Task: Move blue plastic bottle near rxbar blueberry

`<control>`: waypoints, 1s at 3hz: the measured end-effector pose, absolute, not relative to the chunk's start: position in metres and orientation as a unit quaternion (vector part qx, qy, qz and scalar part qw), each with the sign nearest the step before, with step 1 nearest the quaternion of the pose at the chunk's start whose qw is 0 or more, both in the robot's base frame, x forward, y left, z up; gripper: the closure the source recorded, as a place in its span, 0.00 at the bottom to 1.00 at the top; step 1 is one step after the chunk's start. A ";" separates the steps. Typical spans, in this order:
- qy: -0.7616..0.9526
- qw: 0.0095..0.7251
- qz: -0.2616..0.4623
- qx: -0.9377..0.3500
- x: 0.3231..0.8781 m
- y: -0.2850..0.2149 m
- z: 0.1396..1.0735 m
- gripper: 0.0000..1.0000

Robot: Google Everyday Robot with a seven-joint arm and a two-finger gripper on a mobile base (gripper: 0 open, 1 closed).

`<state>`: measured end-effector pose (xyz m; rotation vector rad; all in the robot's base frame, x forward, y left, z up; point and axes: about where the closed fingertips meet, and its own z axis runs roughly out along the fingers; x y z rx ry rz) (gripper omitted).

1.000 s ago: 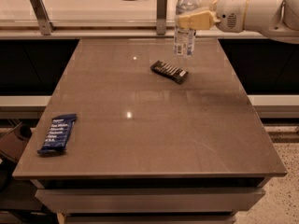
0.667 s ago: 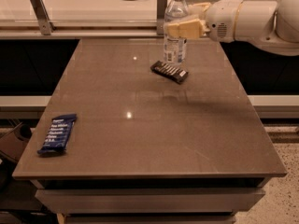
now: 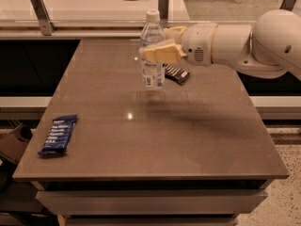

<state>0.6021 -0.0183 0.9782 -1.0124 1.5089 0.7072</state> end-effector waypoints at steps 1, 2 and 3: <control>0.632 0.546 0.327 -0.442 0.587 0.003 0.969 1.00; 0.617 0.531 0.350 -0.464 0.573 0.025 0.966 1.00; 0.617 0.528 0.350 -0.467 0.569 0.034 0.966 1.00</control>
Offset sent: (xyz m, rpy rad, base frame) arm -0.0420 0.0628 -0.0170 0.0154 0.0449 0.2177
